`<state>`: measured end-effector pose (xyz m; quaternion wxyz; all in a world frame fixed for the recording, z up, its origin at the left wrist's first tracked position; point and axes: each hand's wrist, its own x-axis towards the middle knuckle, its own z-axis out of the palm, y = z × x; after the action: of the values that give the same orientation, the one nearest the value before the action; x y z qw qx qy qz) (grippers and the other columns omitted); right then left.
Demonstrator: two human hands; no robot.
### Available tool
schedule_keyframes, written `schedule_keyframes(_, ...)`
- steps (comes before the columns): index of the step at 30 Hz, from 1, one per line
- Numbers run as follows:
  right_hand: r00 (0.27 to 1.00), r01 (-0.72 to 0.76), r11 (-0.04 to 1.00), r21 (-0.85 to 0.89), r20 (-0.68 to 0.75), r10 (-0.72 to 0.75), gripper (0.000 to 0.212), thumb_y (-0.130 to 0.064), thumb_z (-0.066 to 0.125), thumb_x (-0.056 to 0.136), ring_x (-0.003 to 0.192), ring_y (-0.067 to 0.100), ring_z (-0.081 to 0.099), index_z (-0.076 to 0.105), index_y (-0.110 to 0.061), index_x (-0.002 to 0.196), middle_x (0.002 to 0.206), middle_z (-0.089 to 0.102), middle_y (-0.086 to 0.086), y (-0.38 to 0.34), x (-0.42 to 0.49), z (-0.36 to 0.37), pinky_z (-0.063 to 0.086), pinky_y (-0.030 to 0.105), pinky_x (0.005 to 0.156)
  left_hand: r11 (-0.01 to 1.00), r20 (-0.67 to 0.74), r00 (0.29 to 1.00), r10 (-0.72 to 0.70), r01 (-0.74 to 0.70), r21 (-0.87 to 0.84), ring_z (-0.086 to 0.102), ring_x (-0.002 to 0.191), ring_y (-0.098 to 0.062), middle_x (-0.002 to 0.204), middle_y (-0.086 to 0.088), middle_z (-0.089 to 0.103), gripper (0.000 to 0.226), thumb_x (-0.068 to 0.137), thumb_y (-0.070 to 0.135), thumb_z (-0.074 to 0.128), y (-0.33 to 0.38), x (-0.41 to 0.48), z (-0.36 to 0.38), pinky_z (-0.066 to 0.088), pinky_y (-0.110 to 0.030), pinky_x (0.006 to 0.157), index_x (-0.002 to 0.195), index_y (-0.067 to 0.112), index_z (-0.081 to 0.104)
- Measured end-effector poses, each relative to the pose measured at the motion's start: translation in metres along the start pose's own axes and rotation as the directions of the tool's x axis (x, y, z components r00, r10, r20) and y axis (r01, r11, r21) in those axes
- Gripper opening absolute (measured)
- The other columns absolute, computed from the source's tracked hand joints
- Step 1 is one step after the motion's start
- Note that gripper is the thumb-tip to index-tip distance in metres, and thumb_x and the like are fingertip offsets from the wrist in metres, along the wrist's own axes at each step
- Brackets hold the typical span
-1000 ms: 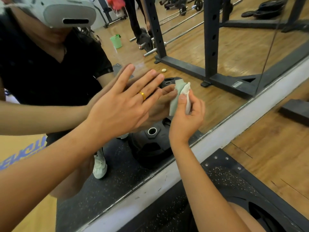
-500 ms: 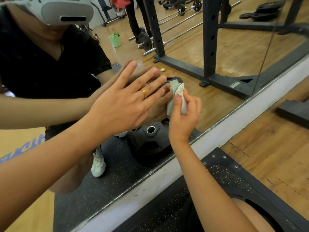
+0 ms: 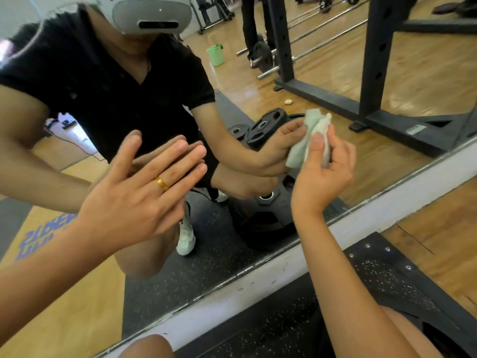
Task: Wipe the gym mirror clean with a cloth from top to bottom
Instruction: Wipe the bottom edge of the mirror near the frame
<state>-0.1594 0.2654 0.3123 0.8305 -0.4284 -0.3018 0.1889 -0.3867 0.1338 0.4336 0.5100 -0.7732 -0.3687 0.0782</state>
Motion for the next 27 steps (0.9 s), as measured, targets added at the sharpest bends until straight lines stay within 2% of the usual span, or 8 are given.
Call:
schedule_keyframes(7, 0.943, 0.321, 0.947, 0.028, 0.079, -0.322, 0.025, -0.003, 0.074, 0.092, 0.079, 0.024, 0.061, 0.074, 0.002, 0.117, 0.090, 0.056, -0.001, -0.082, -0.020, 0.051, 0.057, 0.043, 0.069, 1.000, -0.014, 1.000, 0.003, -0.003, 0.009, 0.030, 0.153, -0.031, 0.166, -0.012, 0.030, 0.061, 0.102, 0.032, 0.048, -0.002, -0.002, 0.002, 0.016, -0.067, 0.120, 0.157, 0.008, 0.038)
schedule_keyframes(13, 0.725, 0.642, 0.766, 0.028, 0.305, -0.618, 0.018, -0.002, 0.073, 0.093, 0.075, 0.027, 0.060, 0.076, 0.004, 0.110, 0.084, 0.068, 0.014, -0.088, -0.024, 0.041, 0.053, 0.039, 0.072, 1.000, -0.020, 1.000, -0.006, 0.006, 0.017, 0.032, 0.153, -0.031, 0.166, -0.012, 0.032, 0.061, 0.101, 0.032, 0.050, -0.001, -0.002, 0.002, 0.026, -0.070, 0.114, 0.156, 0.008, 0.040)
schedule_keyframes(14, 0.740, 0.641, 0.767, -0.027, 0.285, -0.609, 0.017, -0.003, 0.073, 0.093, 0.078, 0.027, 0.059, 0.077, 0.002, 0.109, 0.085, 0.068, 0.013, -0.077, -0.011, 0.035, 0.054, 0.041, 0.072, 1.000, -0.021, 1.000, -0.009, 0.009, 0.010, 0.032, 0.152, -0.031, 0.166, -0.011, 0.032, 0.061, 0.101, 0.031, 0.050, -0.001, -0.001, 0.002, 0.026, -0.069, 0.114, 0.157, 0.008, 0.040)
schedule_keyframes(16, 0.850, 0.514, 0.851, -0.107, 0.195, -0.489, 0.018, -0.006, 0.072, 0.094, 0.081, 0.026, 0.060, 0.077, 0.000, 0.110, 0.088, 0.063, 0.007, -0.057, 0.015, 0.026, 0.055, 0.045, 0.072, 1.000, -0.023, 1.000, -0.015, 0.015, 0.016, 0.033, 0.152, -0.031, 0.166, -0.011, 0.032, 0.062, 0.101, 0.031, 0.050, -0.001, -0.001, 0.002, 0.026, -0.069, 0.114, 0.157, 0.009, 0.039)
schedule_keyframes(19, 0.943, 0.324, 0.944, -0.063, 0.096, -0.317, 0.022, -0.008, 0.071, 0.095, 0.081, 0.025, 0.062, 0.076, -0.002, 0.115, 0.094, 0.052, -0.005, -0.061, 0.008, 0.032, 0.057, 0.045, 0.070, 1.000, -0.026, 1.000, -0.014, 0.014, 0.022, 0.033, 0.152, -0.030, 0.166, -0.010, 0.032, 0.062, 0.100, 0.031, 0.051, 0.000, -0.002, 0.002, 0.026, -0.069, 0.115, 0.157, 0.009, 0.039)
schedule_keyframes(21, 0.917, 0.375, 0.927, 0.001, 0.143, -0.371, 0.023, -0.005, 0.071, 0.093, 0.077, 0.026, 0.061, 0.075, 0.001, 0.115, 0.091, 0.056, 0.000, -0.077, -0.018, 0.040, 0.056, 0.041, 0.069, 1.000, -0.023, 1.000, -0.013, 0.013, 0.012, 0.033, 0.152, -0.030, 0.166, -0.010, 0.032, 0.062, 0.100, 0.031, 0.052, 0.000, -0.002, 0.001, 0.026, -0.069, 0.115, 0.157, 0.010, 0.039)
schedule_keyframes(25, 0.769, 0.576, 0.817, 0.035, 0.315, -0.556, 0.021, -0.003, 0.075, 0.092, 0.080, 0.029, 0.065, 0.076, 0.003, 0.112, 0.094, 0.072, 0.013, -0.069, -0.027, 0.030, 0.055, 0.037, 0.077, 1.000, -0.019, 1.000, -0.013, 0.013, 0.002, 0.032, 0.152, -0.031, 0.166, -0.011, 0.031, 0.063, 0.100, 0.031, 0.052, -0.001, -0.003, 0.002, 0.026, -0.070, 0.115, 0.157, 0.009, 0.038)
schedule_keyframes(27, 0.767, 0.602, 0.797, -0.037, 0.304, -0.565, 0.018, -0.008, 0.077, 0.093, 0.088, 0.030, 0.067, 0.079, -0.002, 0.110, 0.102, 0.075, 0.010, -0.048, -0.010, 0.018, 0.056, 0.043, 0.079, 1.000, -0.031, 0.999, -0.018, 0.018, -0.004, 0.034, 0.152, -0.031, 0.166, -0.011, 0.032, 0.062, 0.100, 0.031, 0.051, -0.001, -0.002, 0.002, 0.027, -0.070, 0.114, 0.157, 0.009, 0.039)
